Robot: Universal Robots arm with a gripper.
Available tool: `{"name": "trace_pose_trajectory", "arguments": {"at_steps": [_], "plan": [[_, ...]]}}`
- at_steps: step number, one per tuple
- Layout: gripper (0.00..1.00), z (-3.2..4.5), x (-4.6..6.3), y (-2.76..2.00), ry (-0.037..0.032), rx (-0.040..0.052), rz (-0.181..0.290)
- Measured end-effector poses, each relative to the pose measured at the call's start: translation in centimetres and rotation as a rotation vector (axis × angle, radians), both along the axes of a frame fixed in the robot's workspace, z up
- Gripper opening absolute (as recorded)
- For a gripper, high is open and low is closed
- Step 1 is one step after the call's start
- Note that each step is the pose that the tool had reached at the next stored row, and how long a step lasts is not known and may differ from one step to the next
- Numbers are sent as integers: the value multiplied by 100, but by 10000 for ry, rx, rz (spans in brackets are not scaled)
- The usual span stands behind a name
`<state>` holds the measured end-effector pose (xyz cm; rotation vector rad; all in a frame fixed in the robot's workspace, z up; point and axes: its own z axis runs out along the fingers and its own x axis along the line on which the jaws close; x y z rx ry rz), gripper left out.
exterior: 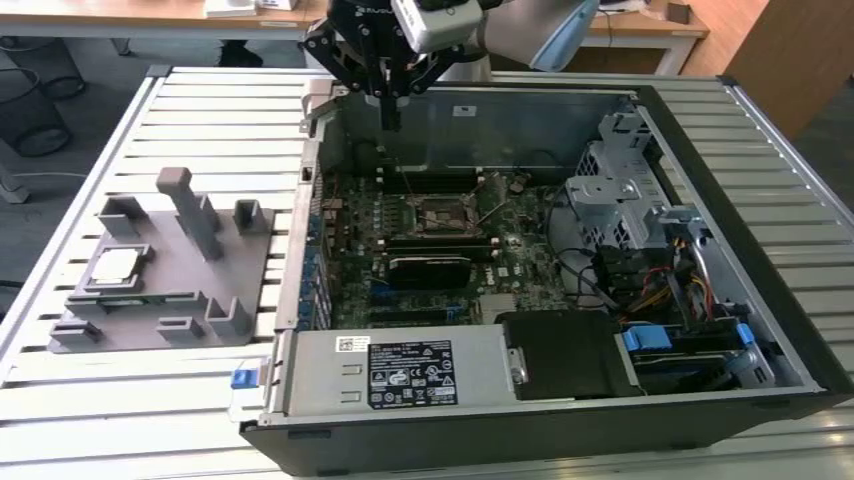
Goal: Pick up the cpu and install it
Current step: 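Reach for the cpu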
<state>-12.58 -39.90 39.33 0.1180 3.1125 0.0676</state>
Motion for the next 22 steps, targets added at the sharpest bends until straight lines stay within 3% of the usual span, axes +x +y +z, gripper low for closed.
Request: {"name": "trace_pose_trajectory", "arguments": {"at_steps": [22], "plan": [[11,-3,-384,0,0,0,1]]}}
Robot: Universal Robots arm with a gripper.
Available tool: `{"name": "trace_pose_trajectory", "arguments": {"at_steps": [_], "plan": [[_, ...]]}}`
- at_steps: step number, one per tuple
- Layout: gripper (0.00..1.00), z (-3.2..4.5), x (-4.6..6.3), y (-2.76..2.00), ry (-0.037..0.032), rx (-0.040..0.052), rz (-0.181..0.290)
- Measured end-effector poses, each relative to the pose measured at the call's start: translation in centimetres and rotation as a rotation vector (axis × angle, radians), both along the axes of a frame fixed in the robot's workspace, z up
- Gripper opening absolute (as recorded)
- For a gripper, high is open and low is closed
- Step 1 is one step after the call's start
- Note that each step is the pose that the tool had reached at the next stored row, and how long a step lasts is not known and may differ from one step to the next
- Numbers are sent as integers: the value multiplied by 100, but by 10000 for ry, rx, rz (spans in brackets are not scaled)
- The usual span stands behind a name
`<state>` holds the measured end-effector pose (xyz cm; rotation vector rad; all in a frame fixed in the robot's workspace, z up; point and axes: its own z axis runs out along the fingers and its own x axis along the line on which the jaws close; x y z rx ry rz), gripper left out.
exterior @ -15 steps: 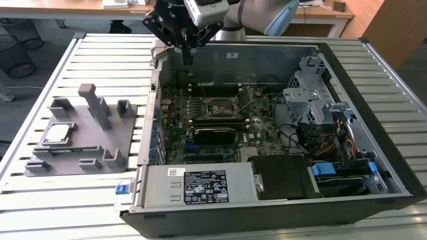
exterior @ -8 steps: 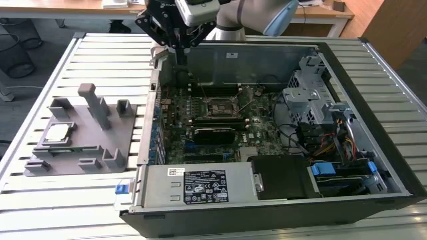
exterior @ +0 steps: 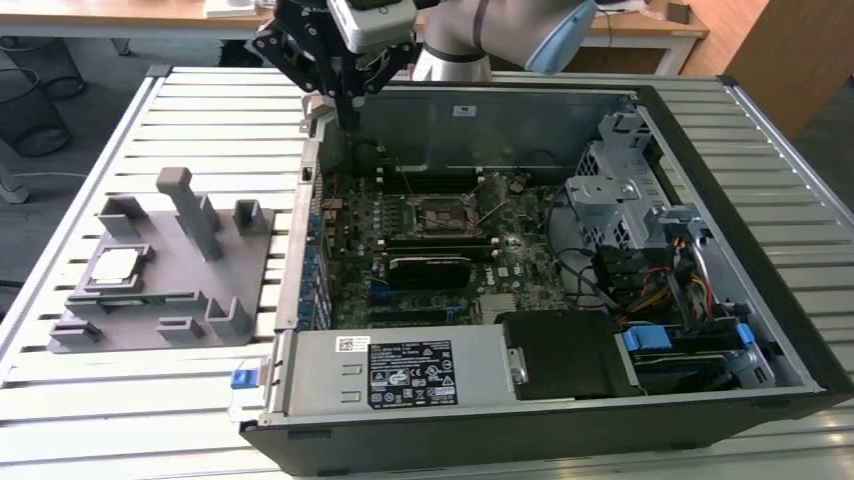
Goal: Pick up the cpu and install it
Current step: 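Reach for the cpu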
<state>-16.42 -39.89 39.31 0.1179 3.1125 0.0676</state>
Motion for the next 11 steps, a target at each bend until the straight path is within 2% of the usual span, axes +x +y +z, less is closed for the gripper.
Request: {"name": "trace_pose_trajectory", "arguments": {"at_steps": [11], "plan": [[11,-1,-154,0,0,0,1]]}}
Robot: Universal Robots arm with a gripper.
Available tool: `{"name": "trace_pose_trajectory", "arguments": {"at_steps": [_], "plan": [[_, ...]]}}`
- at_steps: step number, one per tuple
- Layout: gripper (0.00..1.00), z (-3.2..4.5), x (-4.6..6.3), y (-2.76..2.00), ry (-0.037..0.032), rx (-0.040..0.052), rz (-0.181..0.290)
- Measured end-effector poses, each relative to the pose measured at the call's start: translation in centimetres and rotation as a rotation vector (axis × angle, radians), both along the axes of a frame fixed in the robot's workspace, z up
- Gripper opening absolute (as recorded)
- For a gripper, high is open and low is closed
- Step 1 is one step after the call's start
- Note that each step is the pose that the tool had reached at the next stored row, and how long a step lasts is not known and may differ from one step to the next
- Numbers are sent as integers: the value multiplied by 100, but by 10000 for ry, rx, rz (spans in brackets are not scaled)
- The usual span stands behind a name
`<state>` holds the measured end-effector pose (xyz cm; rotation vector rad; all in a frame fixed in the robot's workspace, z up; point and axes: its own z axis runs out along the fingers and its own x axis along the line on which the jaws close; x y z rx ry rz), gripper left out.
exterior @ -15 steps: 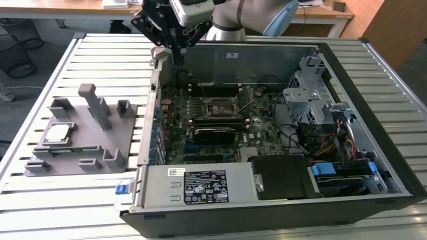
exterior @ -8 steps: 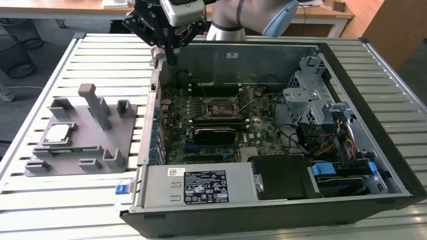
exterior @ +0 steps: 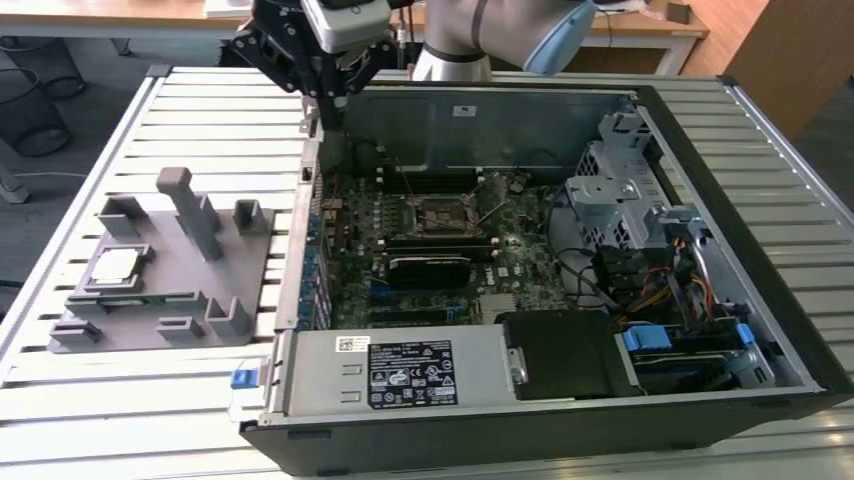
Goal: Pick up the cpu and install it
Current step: 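Reach for the cpu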
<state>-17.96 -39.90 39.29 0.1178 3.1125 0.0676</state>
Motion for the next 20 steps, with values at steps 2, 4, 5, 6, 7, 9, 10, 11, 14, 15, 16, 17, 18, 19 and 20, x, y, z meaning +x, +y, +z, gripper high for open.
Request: {"name": "trace_pose_trajectory", "arguments": {"at_steps": [2,4,5,6,7,9,10,11,14,15,16,17,18,19,20], "plan": [[11,0,-26,0,0,0,-1],[11,-1,-50,0,0,0,-1],[11,-1,-62,0,-1,1,-2],[11,-1,-75,0,0,0,-2],[11,-1,-87,0,-1,0,-2],[11,-1,-106,0,-1,1,-1],[11,-1,-113,0,0,1,-1],[11,-1,-120,0,0,1,-1],[11,-1,-139,0,0,0,-1],[11,-1,-145,0,0,0,-1],[11,-2,-152,0,-1,1,-1],[11,-2,-158,0,0,0,-1],[11,-2,-165,0,-1,1,-1],[11,-2,-172,0,0,1,-1],[11,-2,-180,0,0,0,0]]}}
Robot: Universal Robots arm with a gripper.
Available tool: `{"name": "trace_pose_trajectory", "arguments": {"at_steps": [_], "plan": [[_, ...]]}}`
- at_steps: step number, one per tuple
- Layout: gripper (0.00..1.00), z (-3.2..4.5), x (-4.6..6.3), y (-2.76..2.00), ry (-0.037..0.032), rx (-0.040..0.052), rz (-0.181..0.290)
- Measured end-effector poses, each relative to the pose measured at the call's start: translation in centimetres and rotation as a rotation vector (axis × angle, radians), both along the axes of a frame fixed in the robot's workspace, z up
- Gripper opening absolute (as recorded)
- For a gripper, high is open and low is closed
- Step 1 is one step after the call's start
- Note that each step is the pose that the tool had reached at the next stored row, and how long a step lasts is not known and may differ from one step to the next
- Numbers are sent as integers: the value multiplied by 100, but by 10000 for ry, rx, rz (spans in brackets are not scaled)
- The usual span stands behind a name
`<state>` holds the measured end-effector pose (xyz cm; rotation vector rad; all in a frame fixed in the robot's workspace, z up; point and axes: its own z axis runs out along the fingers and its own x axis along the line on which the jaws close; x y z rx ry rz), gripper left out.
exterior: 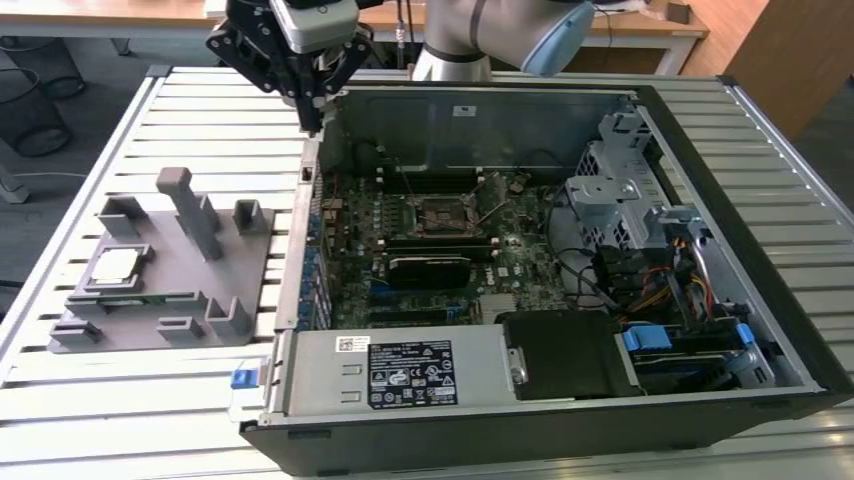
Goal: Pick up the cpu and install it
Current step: 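Reach for the cpu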
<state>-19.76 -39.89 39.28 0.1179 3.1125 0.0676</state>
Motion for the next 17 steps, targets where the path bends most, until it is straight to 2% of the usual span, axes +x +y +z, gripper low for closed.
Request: {"name": "trace_pose_trajectory", "arguments": {"at_steps": [17], "plan": [[11,-1,-180,0,1,0,0]]}}
